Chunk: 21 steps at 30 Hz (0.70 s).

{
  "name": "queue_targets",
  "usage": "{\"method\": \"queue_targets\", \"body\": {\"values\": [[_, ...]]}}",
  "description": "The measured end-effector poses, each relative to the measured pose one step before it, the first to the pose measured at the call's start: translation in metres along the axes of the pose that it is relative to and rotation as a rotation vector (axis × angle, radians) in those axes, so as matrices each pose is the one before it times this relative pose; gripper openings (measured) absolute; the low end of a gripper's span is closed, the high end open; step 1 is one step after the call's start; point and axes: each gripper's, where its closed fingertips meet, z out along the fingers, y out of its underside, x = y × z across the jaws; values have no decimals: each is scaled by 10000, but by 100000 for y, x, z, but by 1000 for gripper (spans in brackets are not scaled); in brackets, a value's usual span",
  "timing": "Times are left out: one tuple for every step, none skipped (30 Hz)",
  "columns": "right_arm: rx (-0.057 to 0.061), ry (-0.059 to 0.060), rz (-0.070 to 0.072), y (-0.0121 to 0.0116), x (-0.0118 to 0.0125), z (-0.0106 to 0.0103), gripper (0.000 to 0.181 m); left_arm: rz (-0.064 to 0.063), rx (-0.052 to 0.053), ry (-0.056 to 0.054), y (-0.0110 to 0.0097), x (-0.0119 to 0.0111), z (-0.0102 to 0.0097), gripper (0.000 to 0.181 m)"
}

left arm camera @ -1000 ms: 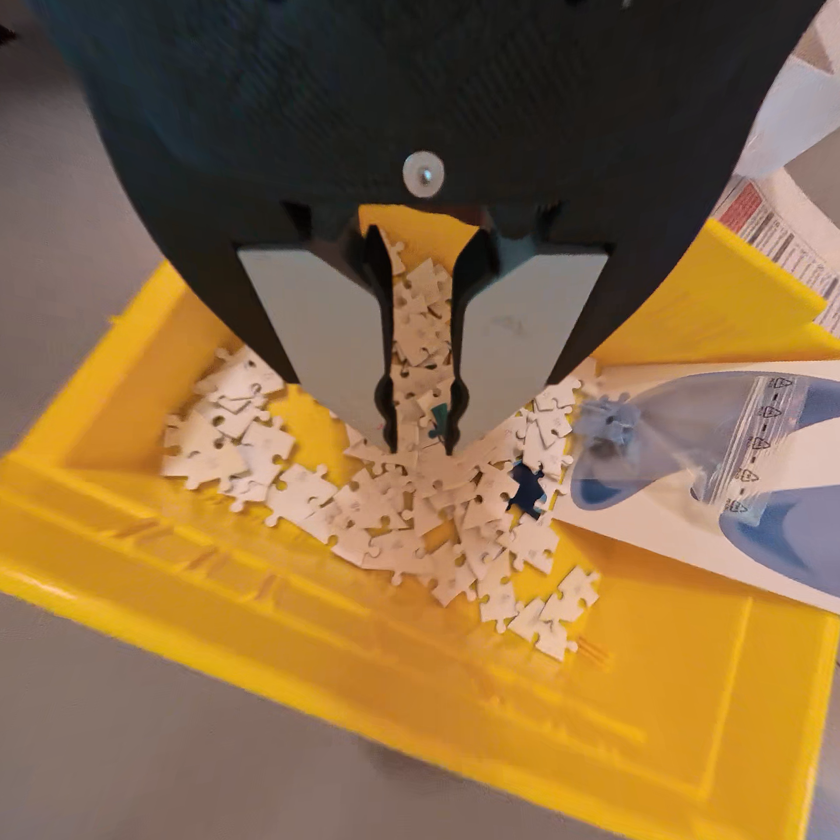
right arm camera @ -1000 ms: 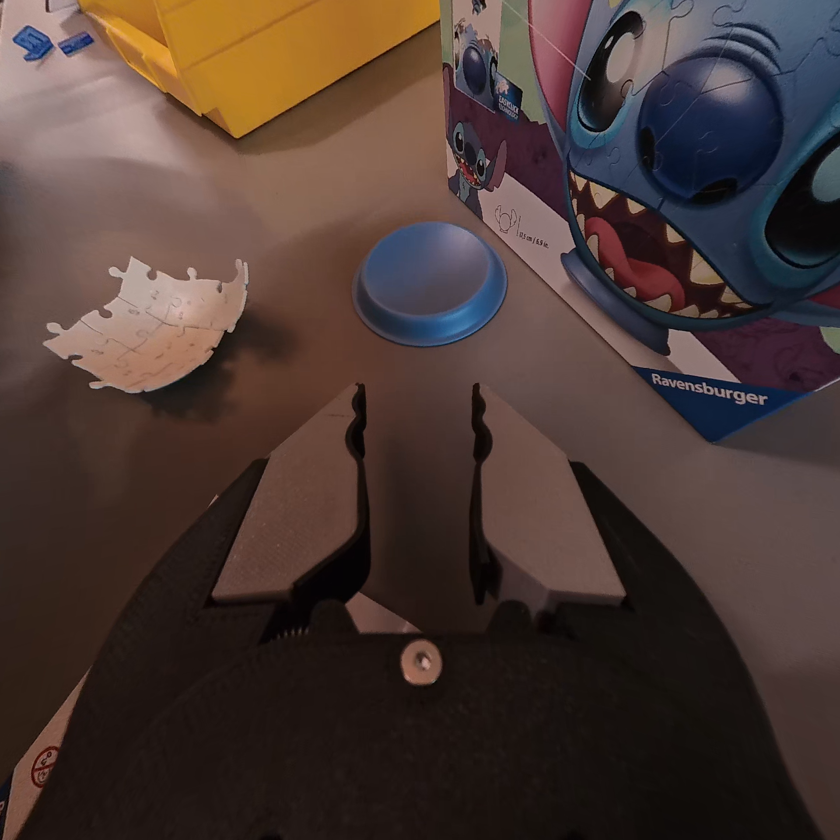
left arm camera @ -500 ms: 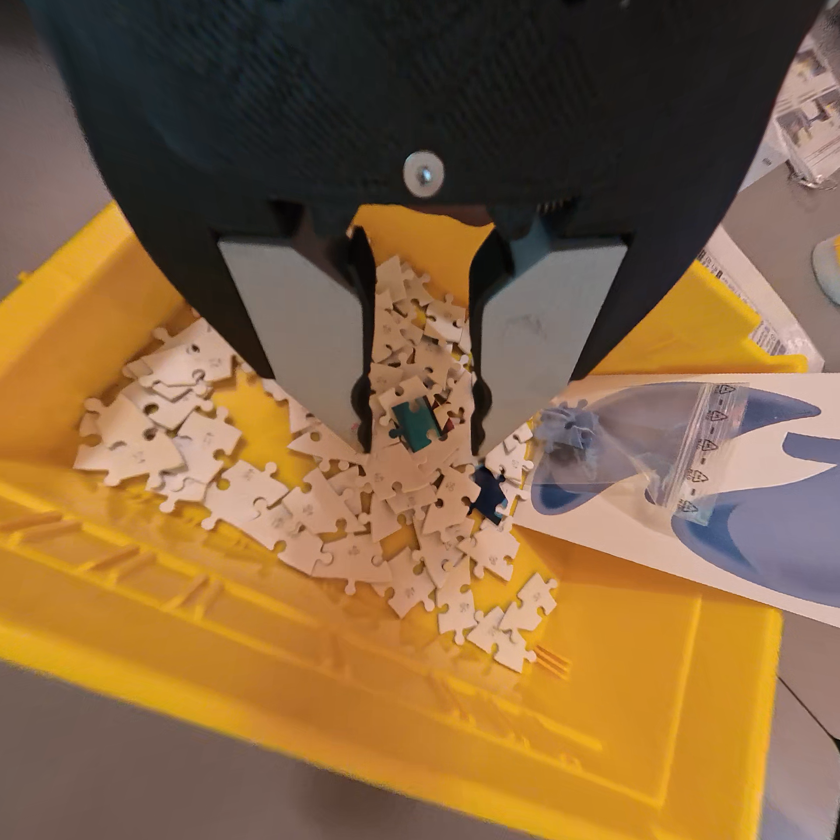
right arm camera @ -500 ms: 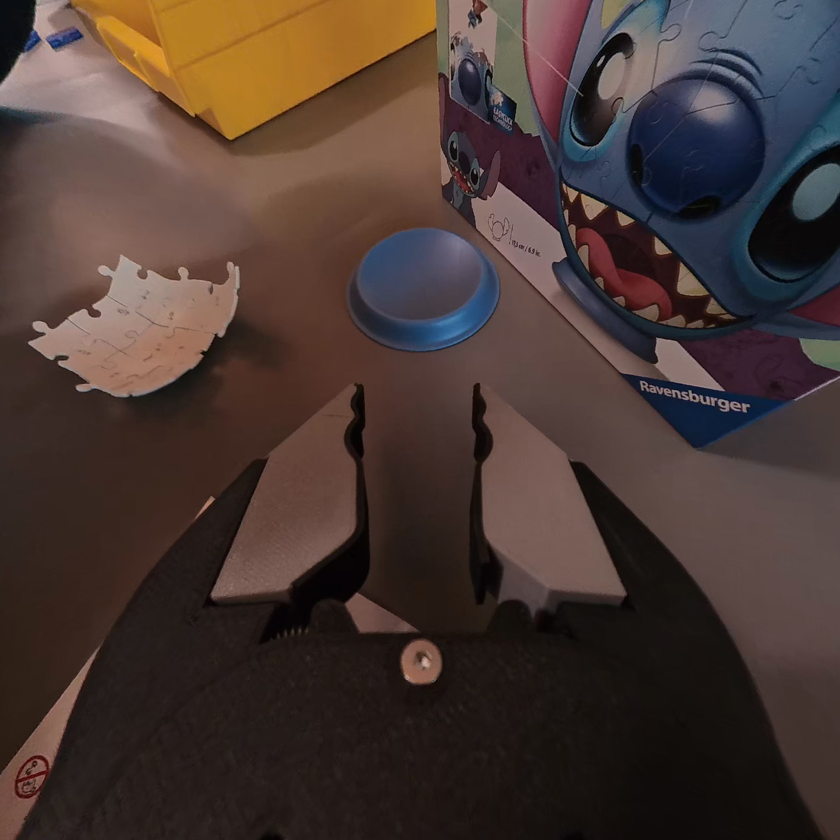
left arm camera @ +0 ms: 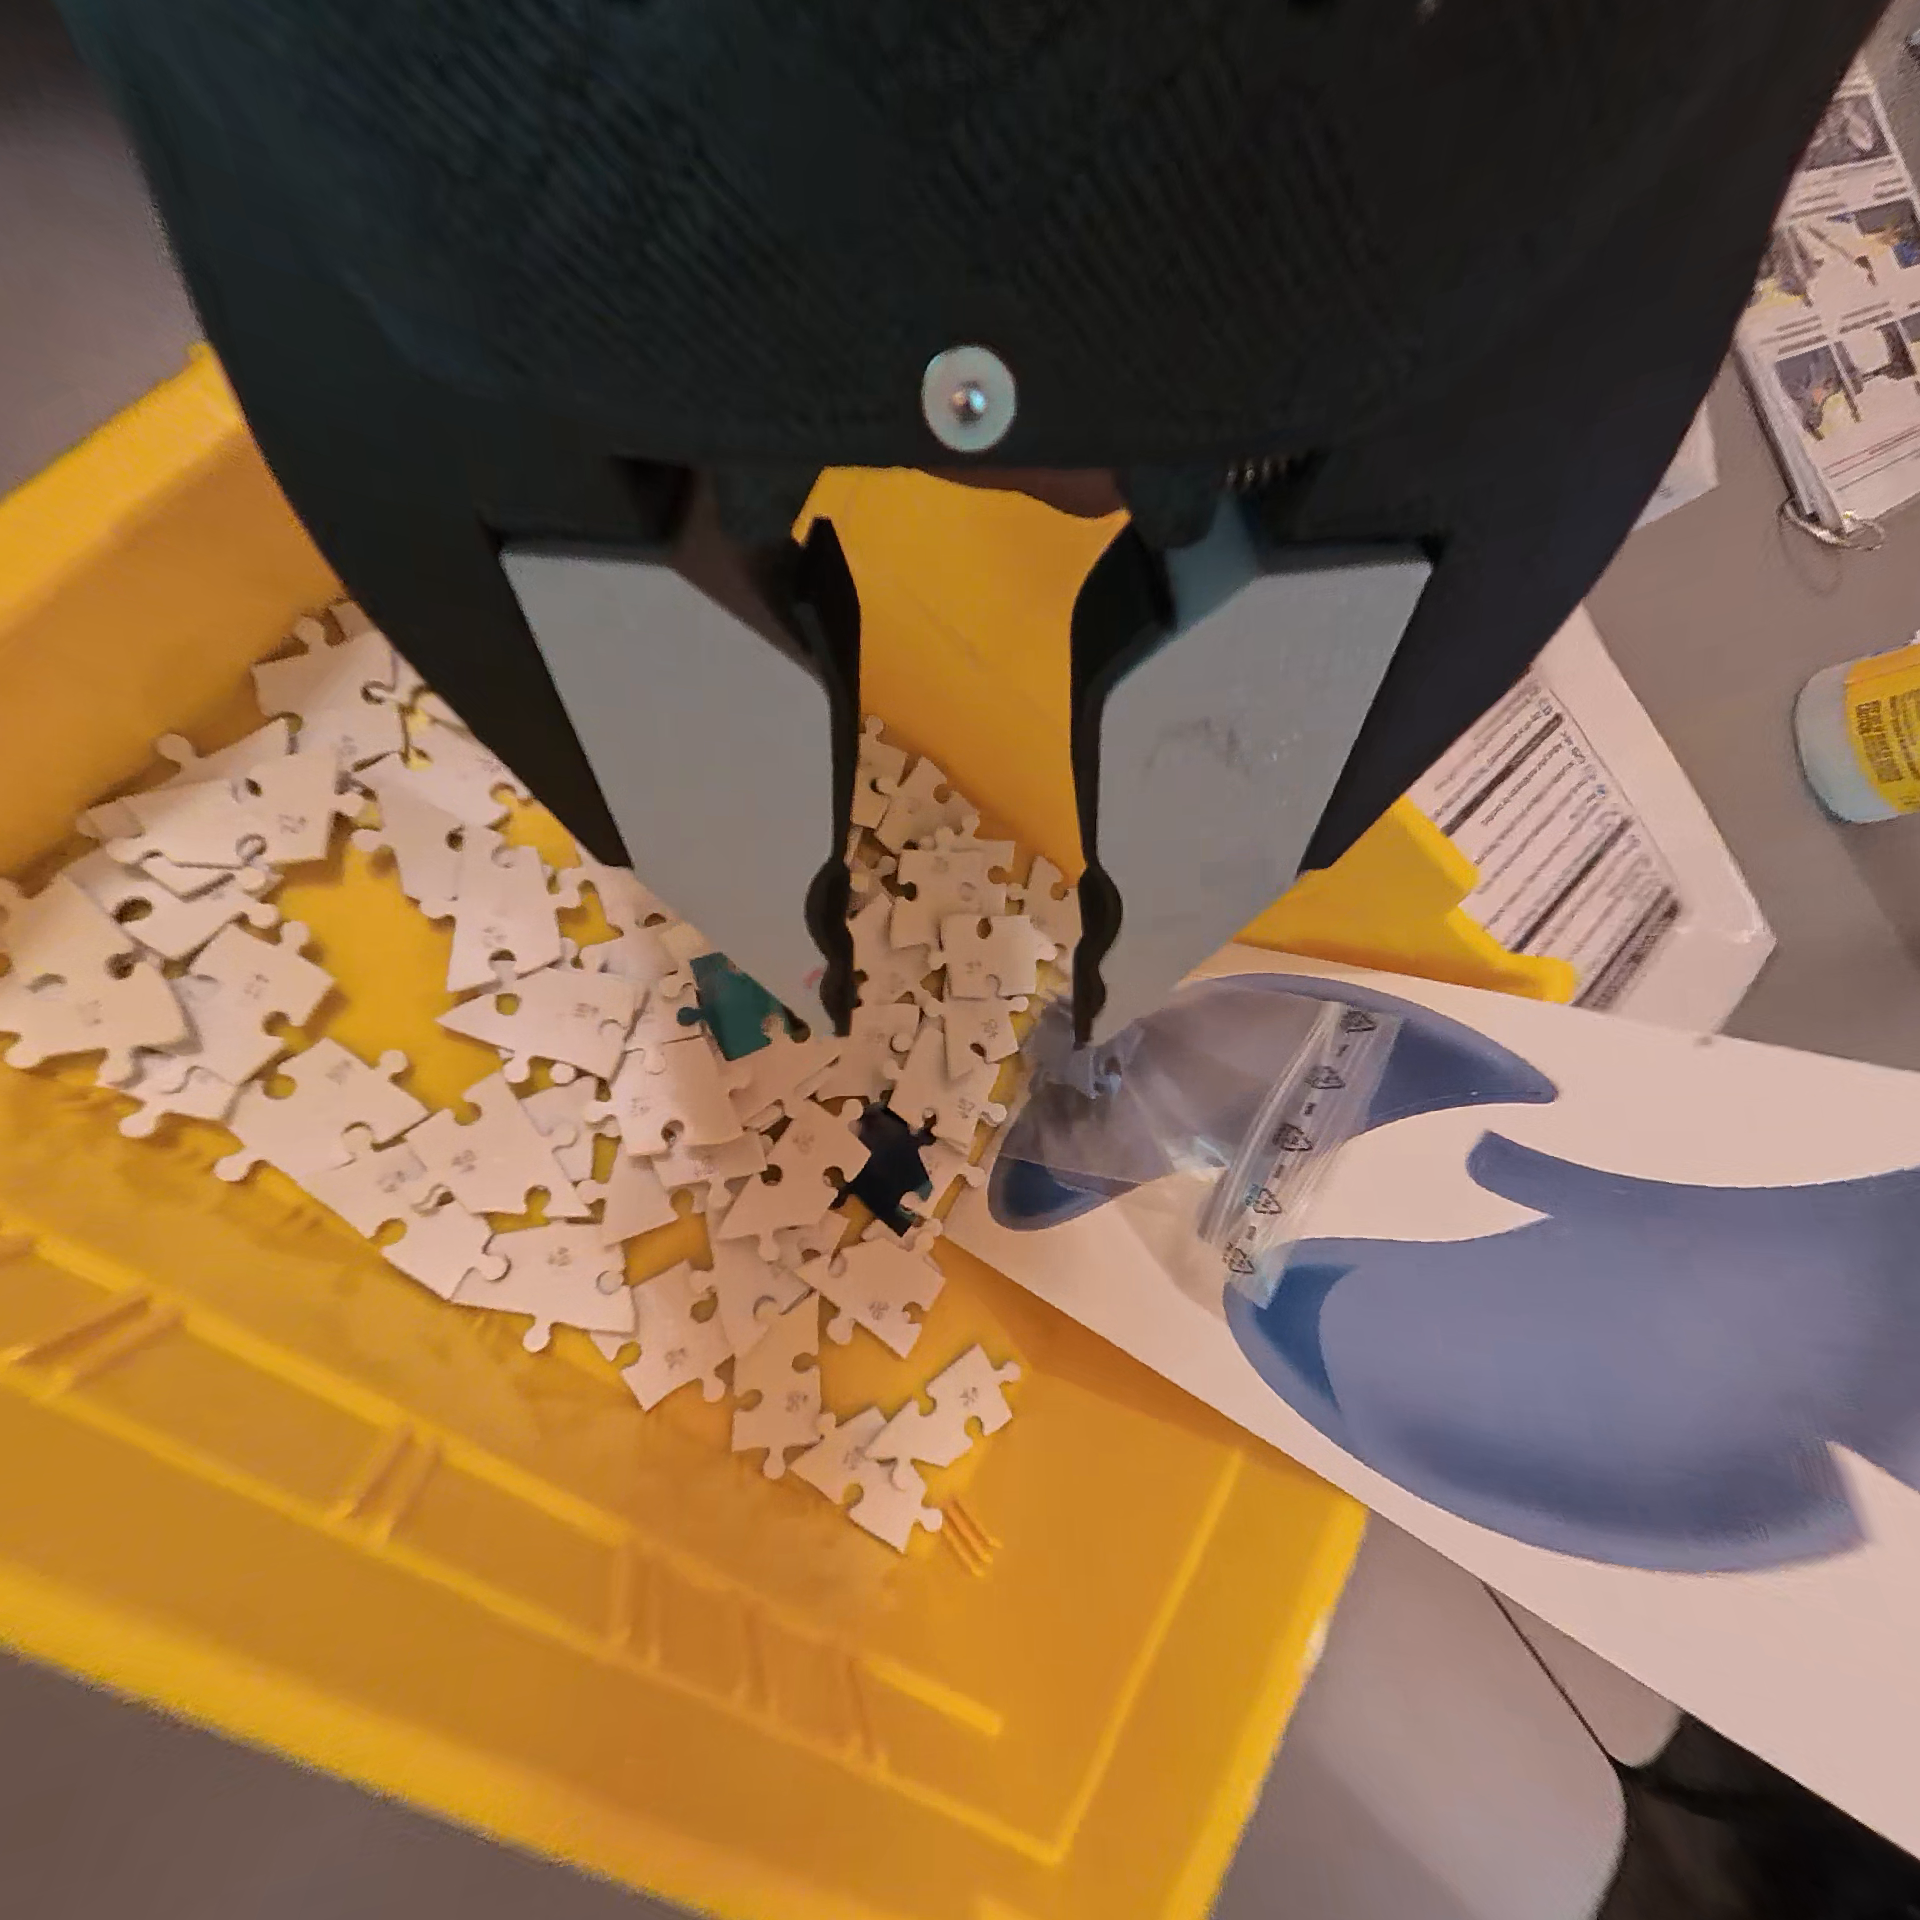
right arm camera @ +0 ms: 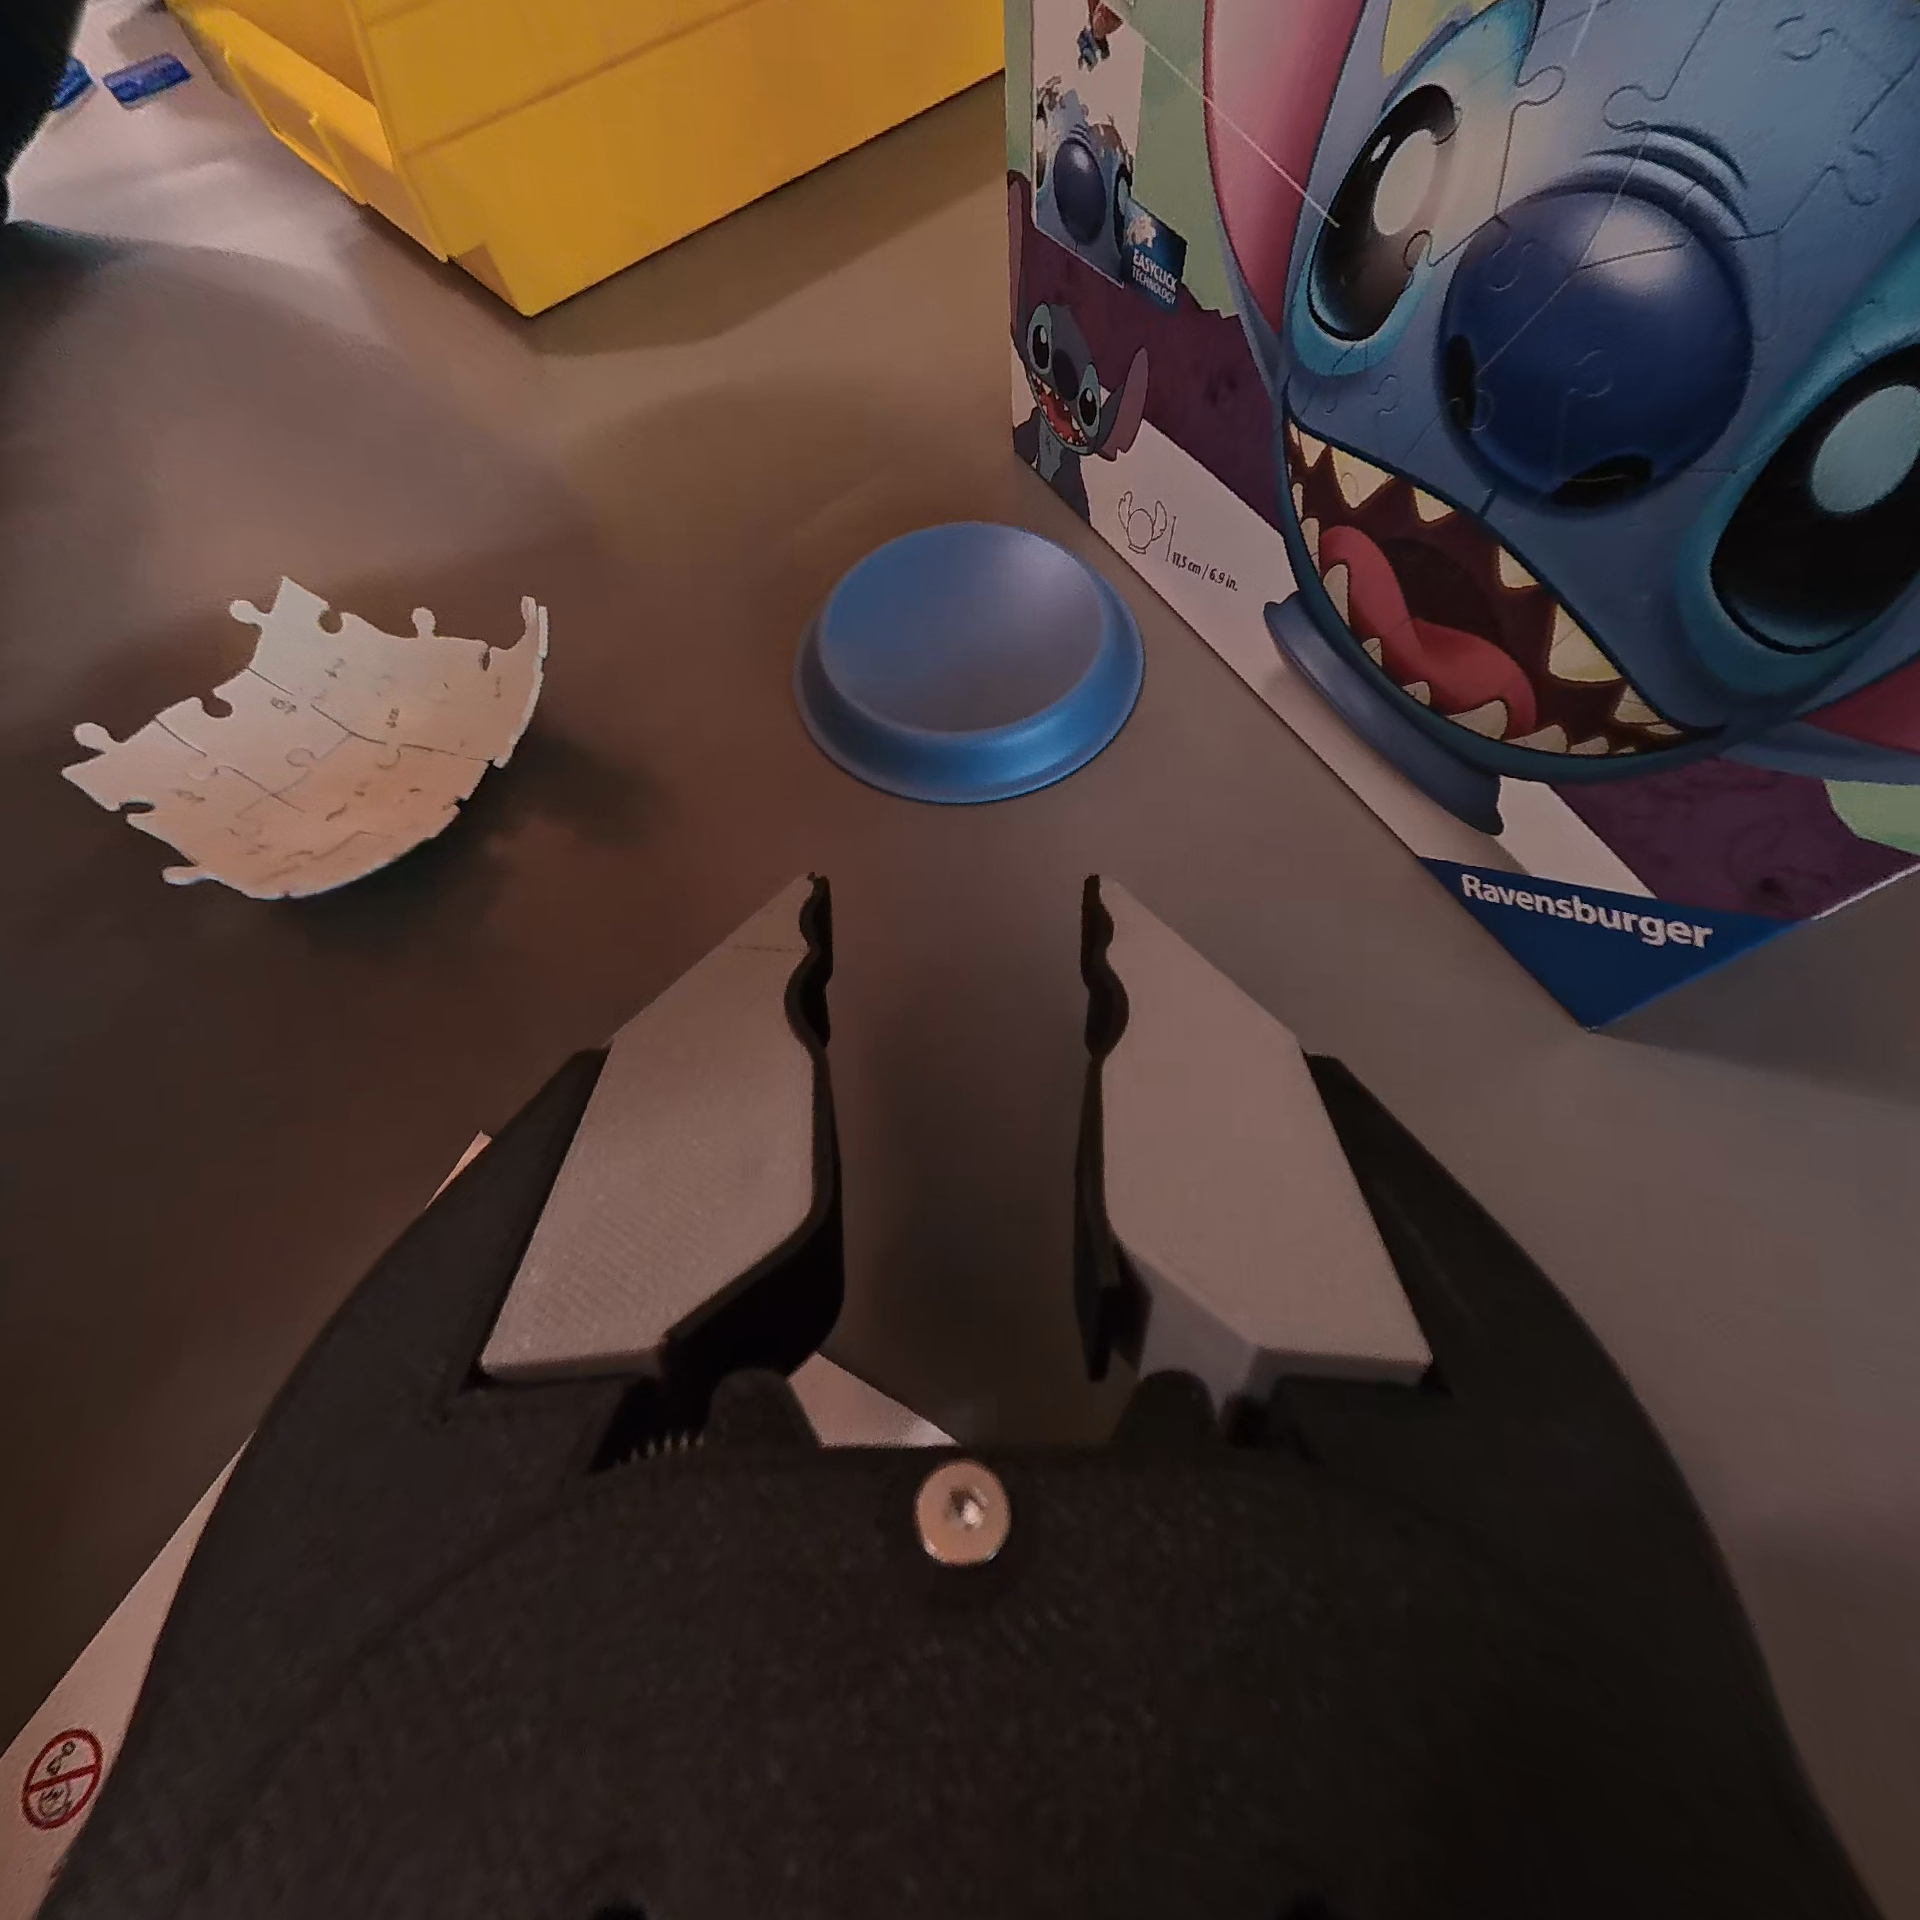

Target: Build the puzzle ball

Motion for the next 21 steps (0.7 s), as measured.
{"method": "queue_targets", "body": {"values": [[-25, 2, 4, 30, 6, 27, 46, -11, -220, 233, 443, 206, 575, 40], [-21, 10, -10, 26, 7, 29, 46, 21, -203, 144, 418, 58, 506, 41], [-23, 10, -11, 27, 0, 13, 46, 14, -111, 56, 269, -99, 393, 41], [-26, 13, -6, 32, 19, 26, 45, -23, -85, 104, 212, -60, 264, 41], [-27, 10, -5, 28, 13, 34, 46, -28, -93, 121, 242, -67, 121, 41], [-27, 6, -16, 29, 5, 33, 45, -21, -57, 44, 212, -179, -11, 42], [-23, 27, -37, 30, 40, 27, 45, -43, -19, 13, 206, -246, -104, 42], [-23, 30, -41, 16, 45, 29, 45, -75, -22, 80, 241, -105, -116, 41], [-23, 12, -25, 27, 30, 28, 45, -47, -70, 196, 301, 161, -23, 41], [-12, 3, -6, 3, 36, 10, 45, 50, -189, 329, 454, 539, 161, 40], [14, 5, 10, -26, 41, -1, 45, 181, -377, 363, 705, 749, 390, 40], [35, -4, 25, -38, 33, -33, 45, 300, -507, 208, 814, 635, 604, 41], [47, -6, 29, -53, 29, -47, 45, 337, -531, -20, 743, 306, 655, 43], [52, 0, 22, -66, 21, -50, 45, 217, -435, -448, 452, -383, 265, 44], [50, 10, 16, -62, 20, -53, 45, 60, -78, -15, 34, 169, -10, 45], [39, 6, 14, -42, 24, -32, 45, 15, 42, 171, -66, 355, -97, 45], [28, 2, 15, -32, 17, -32, 45, -21, 87, 172, -12, 268, -115, 44], [18, 2, 10, -27, 8, -23, 45, -38, 29, -3, 59, -24, -139, 44], [5, 3, 2, -3, 13, -4, 45, -22, -6, -267, 42, -349, -171, 45], [-9, -1, -1, 12, -12, 15, 45, 19, 3, -293, -102, -277, -202, 45], [-23, -4, 0, 19, 0, 24, 46, 98, 41, -98, -276, 144, -173, 45]]}}
